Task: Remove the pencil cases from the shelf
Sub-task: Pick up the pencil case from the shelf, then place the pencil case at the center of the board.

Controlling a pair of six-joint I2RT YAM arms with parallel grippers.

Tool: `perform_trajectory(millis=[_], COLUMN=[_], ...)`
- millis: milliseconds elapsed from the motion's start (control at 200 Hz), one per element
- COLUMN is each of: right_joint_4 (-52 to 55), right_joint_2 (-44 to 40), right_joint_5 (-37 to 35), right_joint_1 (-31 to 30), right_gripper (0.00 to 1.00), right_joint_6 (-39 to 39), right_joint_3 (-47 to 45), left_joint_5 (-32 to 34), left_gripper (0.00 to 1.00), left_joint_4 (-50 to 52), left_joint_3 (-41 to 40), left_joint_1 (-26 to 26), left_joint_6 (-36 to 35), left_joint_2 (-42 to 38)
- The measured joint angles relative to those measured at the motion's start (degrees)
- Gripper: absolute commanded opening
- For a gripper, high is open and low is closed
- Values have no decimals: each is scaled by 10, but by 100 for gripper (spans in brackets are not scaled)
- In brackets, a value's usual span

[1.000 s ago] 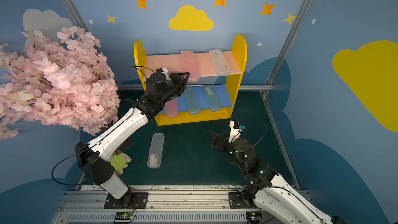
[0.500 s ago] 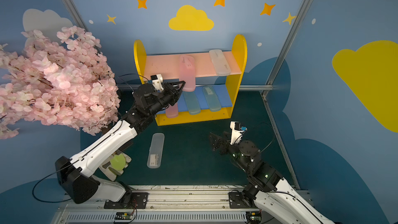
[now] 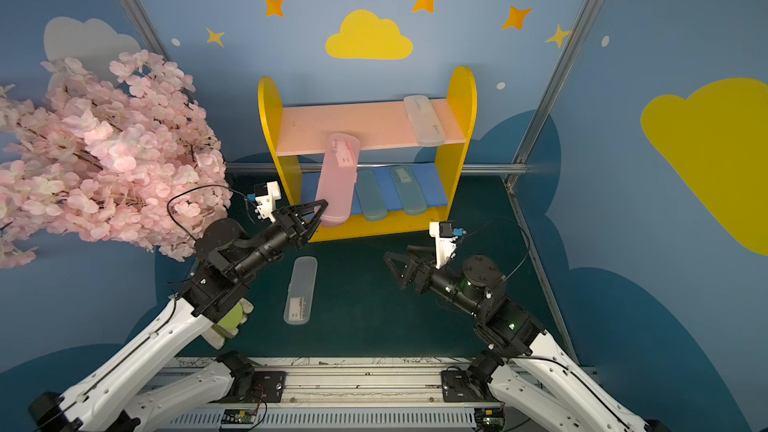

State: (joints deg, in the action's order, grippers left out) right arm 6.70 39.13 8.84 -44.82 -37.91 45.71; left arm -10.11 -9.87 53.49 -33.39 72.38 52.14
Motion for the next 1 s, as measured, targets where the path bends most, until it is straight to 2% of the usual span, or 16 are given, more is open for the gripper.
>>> perform_trajectory(millis=[195, 400, 636, 1001], right_joint_4=[-50, -109, -158, -213], right_joint_2=[43, 89, 128, 141], right_joint_5=[87, 143, 160, 171], right_joint_1=[33, 62, 73, 79], right_gripper=[97, 92, 86, 77], right_joint_6=[-64, -128, -182, -217], right_joint_3=[19, 21, 27, 40], left_joint_5=[-52, -96, -120, -102], left_gripper=[3, 3, 3, 3], left_joint_4=[-10, -25, -54, -87], left_joint_3=[-47, -76, -76, -76], left_joint_1=[-6, -25, -59, -84], left_joint_6=[-6, -13, -26, -43], left_joint_2=[-32, -39, -42, -41])
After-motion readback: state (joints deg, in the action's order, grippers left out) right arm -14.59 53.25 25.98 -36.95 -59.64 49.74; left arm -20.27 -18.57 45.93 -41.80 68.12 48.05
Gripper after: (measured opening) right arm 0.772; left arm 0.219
